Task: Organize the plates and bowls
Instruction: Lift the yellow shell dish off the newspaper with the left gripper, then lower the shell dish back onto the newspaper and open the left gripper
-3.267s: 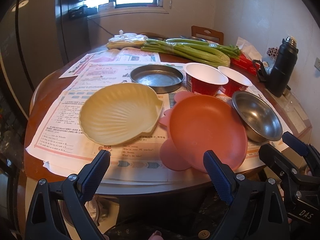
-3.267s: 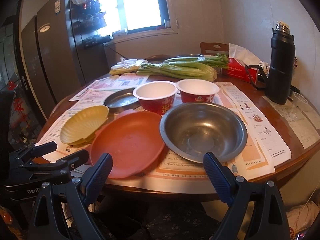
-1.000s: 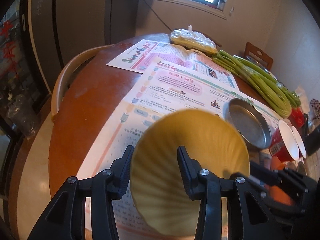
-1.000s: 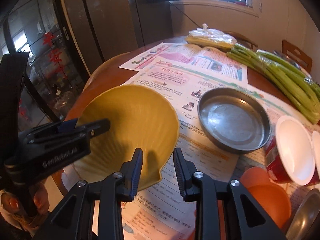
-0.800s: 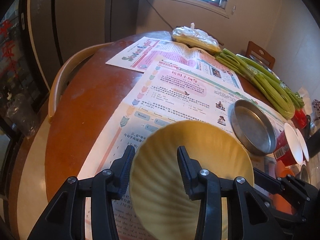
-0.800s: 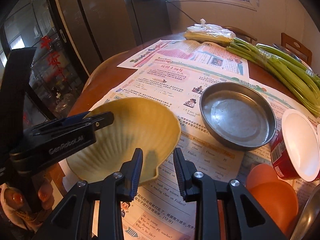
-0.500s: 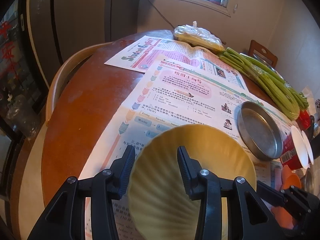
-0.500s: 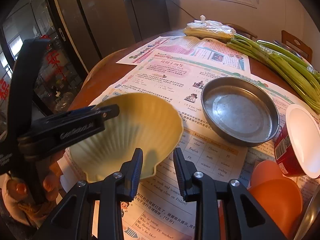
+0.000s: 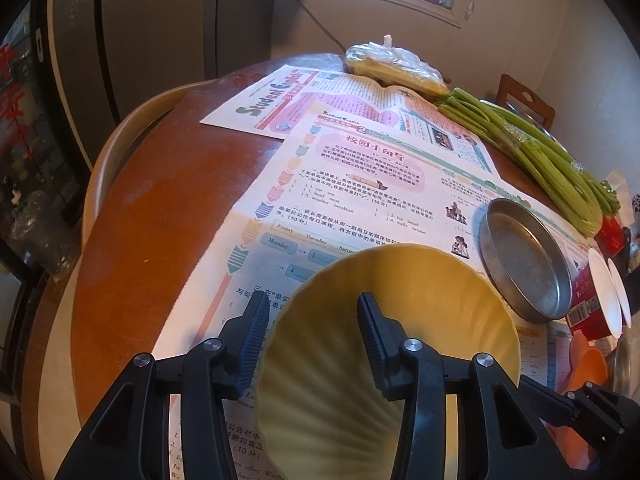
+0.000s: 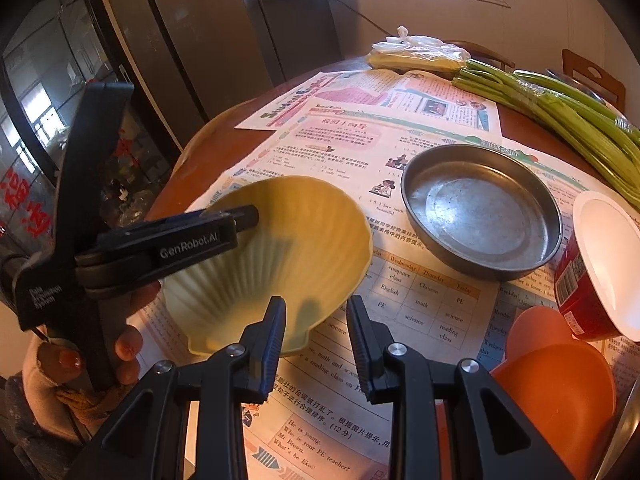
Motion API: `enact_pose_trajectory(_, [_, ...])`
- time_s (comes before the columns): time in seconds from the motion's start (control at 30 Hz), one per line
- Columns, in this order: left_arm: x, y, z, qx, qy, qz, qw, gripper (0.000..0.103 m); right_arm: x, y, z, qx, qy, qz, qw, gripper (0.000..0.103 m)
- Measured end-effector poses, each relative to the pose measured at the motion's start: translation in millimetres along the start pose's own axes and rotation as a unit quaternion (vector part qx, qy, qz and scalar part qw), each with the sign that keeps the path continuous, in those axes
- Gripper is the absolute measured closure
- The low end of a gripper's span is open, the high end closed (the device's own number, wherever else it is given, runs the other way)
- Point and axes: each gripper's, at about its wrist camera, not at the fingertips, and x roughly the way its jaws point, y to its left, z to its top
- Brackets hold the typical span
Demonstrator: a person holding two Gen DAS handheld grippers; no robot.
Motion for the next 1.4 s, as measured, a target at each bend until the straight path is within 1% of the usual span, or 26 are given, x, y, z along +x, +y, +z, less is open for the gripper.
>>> enact_pose_trajectory(0.13, [-11, 4, 1, -0.005, -0.015, 0.008, 0.9998, 0.051, -7, -5, 1, 0.012, -0.012, 0.007, 1.0, 0.071])
enact_pose_trajectory(0.27, [-30, 7, 0, -0.006, -0.032, 0.006, 0.9994, 0.047, -22, -12, 1, 0.019, -0.032, 0.001, 0.999, 0.071])
enact_pose_trajectory(0.37, [-47, 4, -6, -0.002, -0.04, -0.003, 0.9992, 0.046, -32, -17, 0, 0.025, -0.04, 0.001, 0.999, 0.071])
enact_pose_trajectory(0.5, [-66, -9, -22, 0.01, -0.043, -0.028, 0.9986, 0.045, -46, -23, -4, 0.024, -0.047, -0.006, 0.999, 0.071])
enact_pose_trajectory(0.67, [-80, -31, -43, 0.03, -0.031, -0.066, 0.9969, 0.044, -69, -37, -16, 0.024, -0.061, -0.026, 0.997, 0.071])
enact_pose_trajectory(0.83, [-89, -53, -60, 0.049, -0.022, -0.086, 0.9949, 0.044, -96, -56, -36, 0.041, -0.074, -0.046, 0.995, 0.071])
enact_pose_trajectory(1.03, [-97, -80, -79, 0.075, -0.01, -0.103, 0.9918, 0.044, -117, -70, -65, 0.054, -0.073, -0.063, 0.994, 0.071])
enact_pose_trajectory(1.4, [-87, -119, -102, 0.115, 0.02, -0.119, 0.986, 0.044, -136, -79, -113, 0.058, -0.057, -0.085, 0.993, 0.071])
